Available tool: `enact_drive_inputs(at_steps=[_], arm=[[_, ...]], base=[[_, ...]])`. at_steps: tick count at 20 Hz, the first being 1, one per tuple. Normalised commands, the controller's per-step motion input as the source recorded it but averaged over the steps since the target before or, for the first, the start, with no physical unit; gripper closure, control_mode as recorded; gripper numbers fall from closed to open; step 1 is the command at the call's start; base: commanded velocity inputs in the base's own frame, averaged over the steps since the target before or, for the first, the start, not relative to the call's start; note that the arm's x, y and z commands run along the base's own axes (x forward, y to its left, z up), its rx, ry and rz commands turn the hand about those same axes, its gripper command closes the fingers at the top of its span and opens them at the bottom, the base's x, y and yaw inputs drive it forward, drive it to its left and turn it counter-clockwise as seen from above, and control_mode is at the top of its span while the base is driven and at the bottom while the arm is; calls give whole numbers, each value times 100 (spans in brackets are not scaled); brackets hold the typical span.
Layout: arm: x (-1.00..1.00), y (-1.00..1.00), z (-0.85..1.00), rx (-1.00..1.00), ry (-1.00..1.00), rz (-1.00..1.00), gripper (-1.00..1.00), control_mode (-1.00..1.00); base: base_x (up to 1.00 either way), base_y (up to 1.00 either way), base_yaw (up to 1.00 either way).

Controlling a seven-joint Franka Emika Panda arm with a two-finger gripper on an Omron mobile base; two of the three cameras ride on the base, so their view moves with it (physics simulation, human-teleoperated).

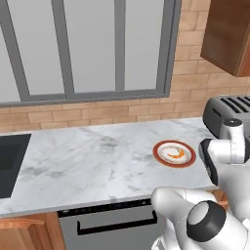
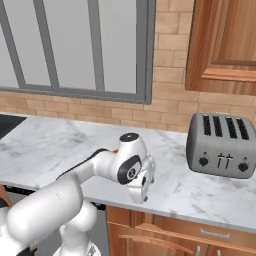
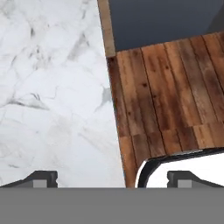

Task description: Pick up the knife from the drawer and place it on the cutting board. Then place the meat from the plate to the cutting board.

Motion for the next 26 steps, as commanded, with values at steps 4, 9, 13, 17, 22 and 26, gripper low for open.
enact_drive_inputs(at_steps=[4,9,13,17,22,26], arm=[[50,16,-14,2,0,53,-100,-100],[47,0,-1,6,-1,55,-100,-100],[55,23,2,2,0,49,-100,-100],[44,45,13,0,6,41,-100,-100],[40,58,1,0,15,34,-100,-100],[50,67,-12,-3,19,23,-100,-100]], base=[[0,0,0],[0,0,0],[0,0,0],[0,0,0],[0,0,0],[0,0,0]])
